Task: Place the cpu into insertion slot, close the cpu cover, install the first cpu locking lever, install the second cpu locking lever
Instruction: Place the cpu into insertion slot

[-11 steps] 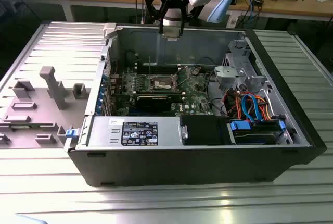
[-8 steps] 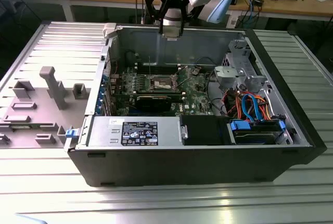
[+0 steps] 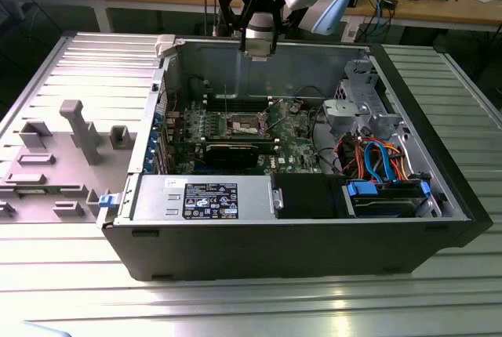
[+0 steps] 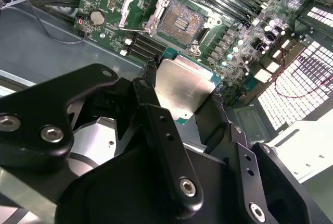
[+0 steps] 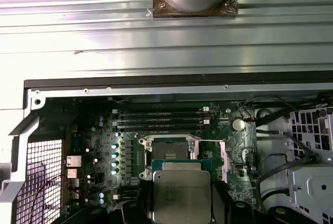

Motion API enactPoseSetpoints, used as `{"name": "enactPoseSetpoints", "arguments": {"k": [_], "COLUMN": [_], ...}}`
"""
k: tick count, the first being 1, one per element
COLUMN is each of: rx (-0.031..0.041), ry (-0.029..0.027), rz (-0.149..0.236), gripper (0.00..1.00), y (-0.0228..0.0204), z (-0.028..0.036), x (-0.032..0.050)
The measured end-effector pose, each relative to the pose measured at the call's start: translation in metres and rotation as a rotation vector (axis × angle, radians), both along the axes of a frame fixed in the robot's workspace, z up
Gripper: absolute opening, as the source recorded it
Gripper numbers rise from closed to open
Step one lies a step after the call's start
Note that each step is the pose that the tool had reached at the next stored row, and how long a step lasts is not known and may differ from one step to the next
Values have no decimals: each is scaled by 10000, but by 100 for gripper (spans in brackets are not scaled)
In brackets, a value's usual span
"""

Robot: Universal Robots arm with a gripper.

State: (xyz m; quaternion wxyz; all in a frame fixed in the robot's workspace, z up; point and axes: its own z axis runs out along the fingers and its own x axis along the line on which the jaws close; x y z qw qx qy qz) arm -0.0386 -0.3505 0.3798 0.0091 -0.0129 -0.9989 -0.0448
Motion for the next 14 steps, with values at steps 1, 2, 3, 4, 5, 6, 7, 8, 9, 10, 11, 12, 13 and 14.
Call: {"name": "enactPoseSetpoints", "arguments": {"k": [1, 2, 3, 4, 5, 6, 7, 8, 9, 10, 11, 12, 13, 14], "rx": [-2, -1, -2, 0, -3, -3, -3, -5, -6, -6, -6, -6, -7, -7], "ry": [1, 2, 3, 2, 4, 4, 3, 4, 3, 3, 3, 3, 3, 3], "rz": [2, 2, -21, -101, -237, -307, -374, -470, -545, -636, -666, -668, -670, -670], "gripper": [54, 54, 54, 54, 54, 54, 54, 54, 54, 54, 54, 54, 54, 54], "y": [-5, -11, -37, -40, -41, -42, -42, -42, -43, -43, -43, -43, -43, -43], "z": [1, 0, 0, -2, -3, -3, -4, -4, -5, -6, -6, -6, -5, -5], "x": [1, 1, 0, 0, 1, 1, 1, 1, 1, 1, 1, 1, 1, 0]}}
